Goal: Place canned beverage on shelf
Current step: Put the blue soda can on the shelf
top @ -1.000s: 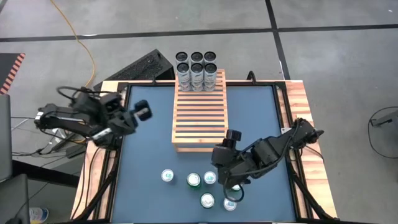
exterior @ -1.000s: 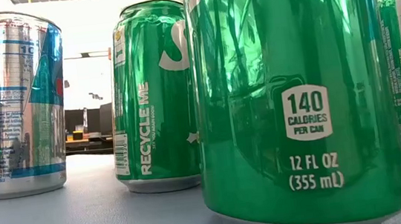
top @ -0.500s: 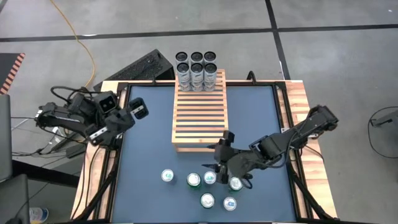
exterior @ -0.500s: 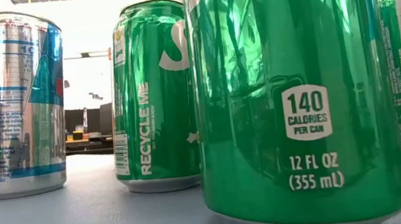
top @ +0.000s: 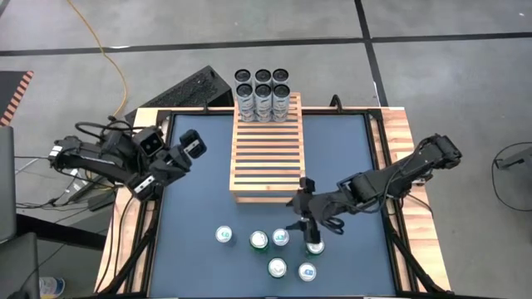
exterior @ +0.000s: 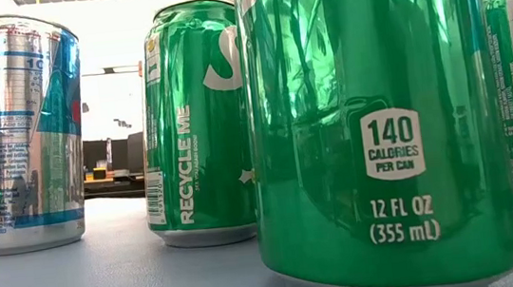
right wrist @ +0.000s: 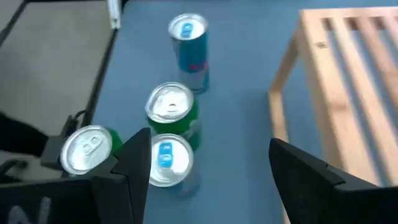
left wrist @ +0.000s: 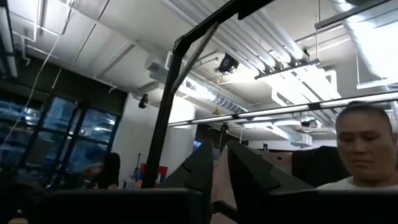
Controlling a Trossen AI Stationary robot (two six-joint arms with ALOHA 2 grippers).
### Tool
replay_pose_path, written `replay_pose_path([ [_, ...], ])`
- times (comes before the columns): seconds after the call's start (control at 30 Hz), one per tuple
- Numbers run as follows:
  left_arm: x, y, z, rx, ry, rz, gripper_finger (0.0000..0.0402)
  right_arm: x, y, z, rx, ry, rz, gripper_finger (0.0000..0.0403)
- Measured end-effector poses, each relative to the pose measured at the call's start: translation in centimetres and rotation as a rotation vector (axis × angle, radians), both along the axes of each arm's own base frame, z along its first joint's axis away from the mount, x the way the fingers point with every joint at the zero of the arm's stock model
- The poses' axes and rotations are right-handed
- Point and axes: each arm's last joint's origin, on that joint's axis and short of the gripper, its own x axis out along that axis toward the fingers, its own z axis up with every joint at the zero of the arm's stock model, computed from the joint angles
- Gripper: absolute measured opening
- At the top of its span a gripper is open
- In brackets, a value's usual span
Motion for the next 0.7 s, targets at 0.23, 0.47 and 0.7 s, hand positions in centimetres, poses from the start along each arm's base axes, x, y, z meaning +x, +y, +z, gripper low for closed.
replay_pose_path([
  [0.23,-0.2,-0.6,0.0,0.046,-0.024,-0.004,0.0100,1.3,0.6,0.4,-0.011,0.010,0.068,0.0270],
  [0.47,-0.7,-0.7,0.2,0.034,-0.032,-0.028,0.0153,2.8,2.6,-1.2,-0.043,0.122,0.125,0.0271],
  [0.7,-1.3,-0.6,0.5,-0.001,-0.026,-0.065,0.0178,4.3,3.4,-1.5,-0.039,0.126,0.121,0.0295],
])
